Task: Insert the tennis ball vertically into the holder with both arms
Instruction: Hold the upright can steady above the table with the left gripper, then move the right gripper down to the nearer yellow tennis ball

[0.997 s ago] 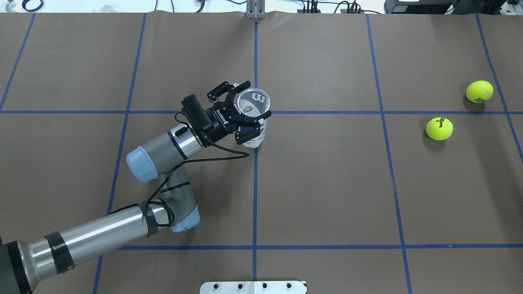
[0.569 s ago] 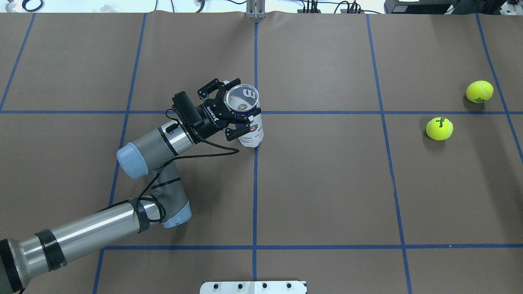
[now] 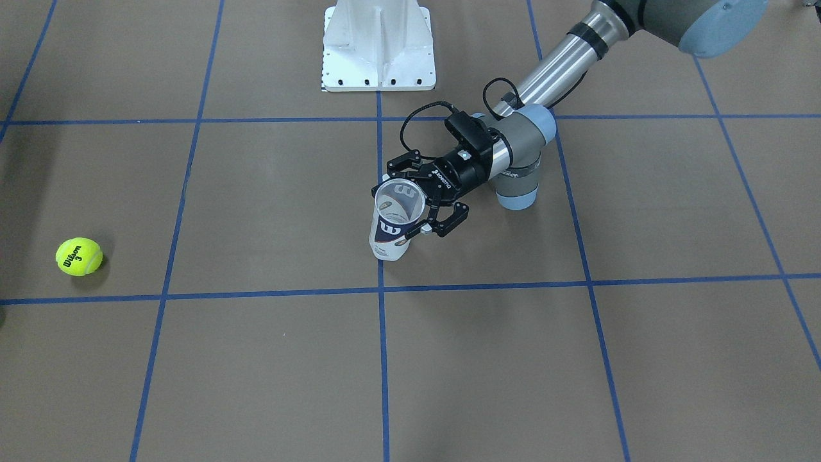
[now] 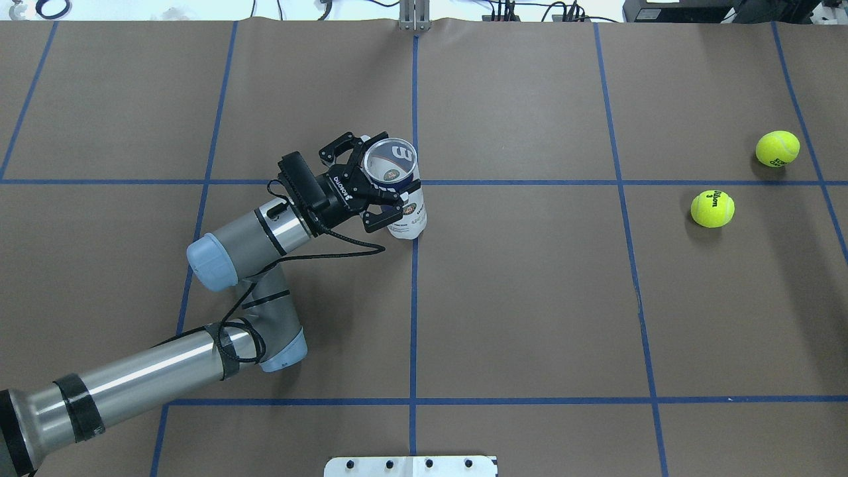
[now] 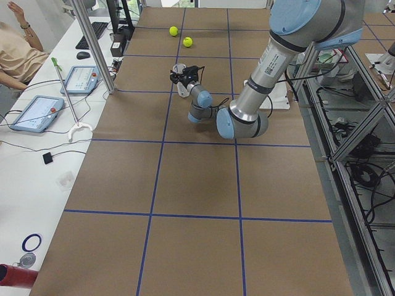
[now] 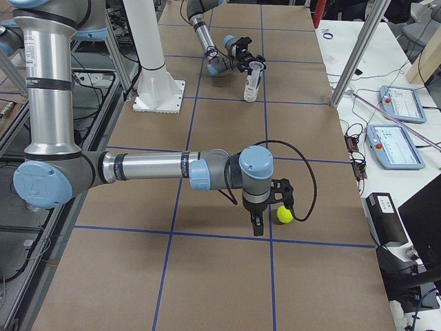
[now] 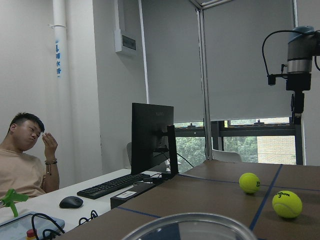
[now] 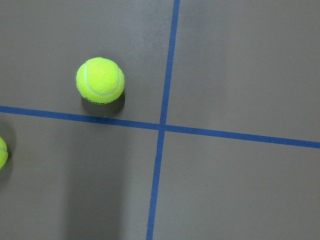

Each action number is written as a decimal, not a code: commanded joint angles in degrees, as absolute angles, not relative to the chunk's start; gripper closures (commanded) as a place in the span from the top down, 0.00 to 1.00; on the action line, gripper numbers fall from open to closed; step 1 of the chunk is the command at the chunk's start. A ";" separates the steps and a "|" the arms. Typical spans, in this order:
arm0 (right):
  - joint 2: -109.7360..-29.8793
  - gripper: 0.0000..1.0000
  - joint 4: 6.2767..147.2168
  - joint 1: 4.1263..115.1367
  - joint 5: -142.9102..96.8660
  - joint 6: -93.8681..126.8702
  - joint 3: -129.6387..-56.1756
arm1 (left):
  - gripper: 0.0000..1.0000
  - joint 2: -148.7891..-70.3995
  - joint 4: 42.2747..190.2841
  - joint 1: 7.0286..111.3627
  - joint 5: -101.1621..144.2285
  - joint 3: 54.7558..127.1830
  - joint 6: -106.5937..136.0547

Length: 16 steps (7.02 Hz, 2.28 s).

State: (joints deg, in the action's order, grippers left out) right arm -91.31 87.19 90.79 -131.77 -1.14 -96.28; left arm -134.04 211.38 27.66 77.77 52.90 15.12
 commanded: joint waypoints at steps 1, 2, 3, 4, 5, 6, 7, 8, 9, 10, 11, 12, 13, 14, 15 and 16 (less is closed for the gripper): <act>-91.32 0.99 87.19 90.79 -131.84 -1.14 -96.15 | 0.93 -134.03 208.75 27.42 78.57 54.92 15.12; -91.32 0.99 87.19 90.79 -131.84 -1.14 -96.15 | 0.91 -134.03 208.65 27.33 78.57 55.02 15.12; -91.32 0.99 87.19 90.79 -131.84 -1.14 -96.15 | 0.91 -134.03 208.65 27.25 78.57 55.02 15.12; -91.23 0.99 87.19 90.79 -131.92 -1.06 -96.24 | 0.89 -134.03 208.65 27.25 78.57 55.02 15.12; -91.14 0.99 87.19 90.79 -132.71 -0.71 -96.41 | 0.86 -134.03 208.65 27.16 78.57 55.02 15.12; -90.19 0.99 87.19 90.79 -134.28 1.73 -96.76 | 0.84 -134.03 208.65 27.07 78.57 55.02 15.20; -89.13 0.99 87.27 90.53 -134.82 7.41 -97.64 | 0.83 -134.03 208.57 26.98 78.57 55.02 15.21; -88.77 0.99 87.28 88.35 -134.74 12.86 -99.47 | 0.83 -134.12 208.56 26.98 78.57 55.02 15.21; -88.07 0.99 87.10 84.50 -134.39 20.14 -101.67 | 0.83 -134.03 208.56 26.90 78.57 55.02 15.21; -86.07 0.99 86.93 80.81 -133.95 26.74 -102.56 | 0.83 -134.03 208.56 26.72 78.57 54.93 15.21; -85.78 0.99 82.57 76.68 -131.94 32.29 -102.39 | 0.83 -134.12 208.56 26.72 78.57 55.02 15.21; -85.78 0.99 76.61 72.03 -129.14 40.96 -102.04 | 0.83 -134.12 208.56 26.63 78.57 55.02 15.21; -85.87 0.99 73.16 67.89 -126.41 45.57 -101.95 | 0.83 -134.12 208.56 26.63 78.57 55.02 15.21; -86.13 0.99 71.30 65.59 -124.47 46.31 -101.26 | 0.83 -134.03 208.56 26.63 78.57 55.02 15.21; -86.13 0.99 68.93 64.35 -124.11 46.41 -100.38 | 0.84 -134.12 208.56 26.63 78.57 55.02 15.21; -86.13 1.00 66.12 63.29 -124.01 46.41 -98.80 | 0.84 -134.12 208.56 26.54 78.57 55.02 15.21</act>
State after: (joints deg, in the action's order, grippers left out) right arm -86.09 69.38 64.94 -124.55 46.01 -100.34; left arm -134.09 208.56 26.61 78.57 55.02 15.20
